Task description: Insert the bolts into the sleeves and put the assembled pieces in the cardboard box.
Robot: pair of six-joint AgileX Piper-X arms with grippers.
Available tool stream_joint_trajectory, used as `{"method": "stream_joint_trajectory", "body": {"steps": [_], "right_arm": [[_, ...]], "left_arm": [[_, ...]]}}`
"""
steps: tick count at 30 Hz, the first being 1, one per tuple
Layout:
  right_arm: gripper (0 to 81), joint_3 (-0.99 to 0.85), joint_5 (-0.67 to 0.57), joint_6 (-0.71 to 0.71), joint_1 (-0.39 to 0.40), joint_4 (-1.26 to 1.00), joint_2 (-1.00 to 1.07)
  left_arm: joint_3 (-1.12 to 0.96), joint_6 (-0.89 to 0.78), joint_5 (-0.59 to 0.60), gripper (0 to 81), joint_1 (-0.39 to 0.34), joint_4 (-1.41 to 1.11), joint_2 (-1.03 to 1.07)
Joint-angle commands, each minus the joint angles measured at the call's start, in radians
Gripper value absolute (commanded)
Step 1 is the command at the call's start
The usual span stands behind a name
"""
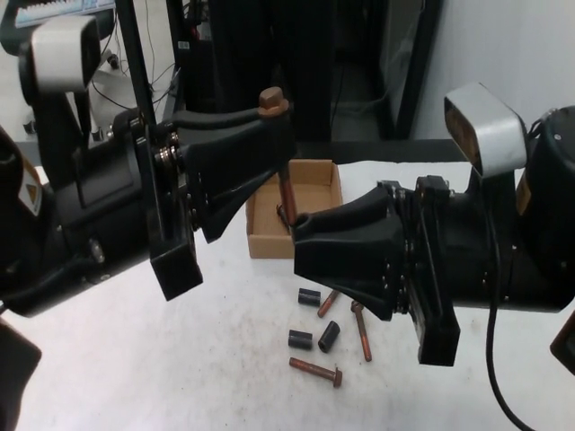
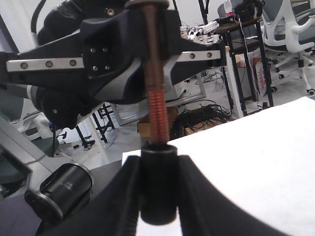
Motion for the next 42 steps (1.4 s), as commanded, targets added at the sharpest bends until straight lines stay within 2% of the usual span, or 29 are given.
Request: {"method": "stream_joint_trajectory", "body": {"steps": [1, 25, 32, 35, 39, 42], "right_arm": [[0.8, -0.008, -0.007, 0.008, 0.017, -0.013, -0.005], [0.8, -0.008, 0.078, -0.034, 0.026, -0.002, 0.003], [0.8, -0.01, 0.078, 0.001, 0.028, -0.081, 0.003], [0.8, -0.01, 0.076, 0.001, 0.026, -0.083, 0.003], [0.8, -0.012, 0.064, 0.001, 0.026, -0.083, 0.003], [0.8, -0.012, 0.061, 0.001, 0.026, -0.083, 0.003]], "left_arm": [[-0.003, 0.007, 0.001, 0.1, -0.001, 0.004, -0.003], [-0.003, -0.023, 0.032, 0.1, -0.001, 0.001, -0.003], [-0.003, -0.019, 0.069, 0.1, -0.001, 0.001, -0.003], [-0.003, -0.019, 0.1, 8.3, -0.001, 0.001, -0.003], [-0.003, -0.049, 0.122, 32.6, -0.001, 0.005, -0.003], [-0.003, -0.061, 0.116, 47.5, -0.001, 0.007, -0.003]]}}
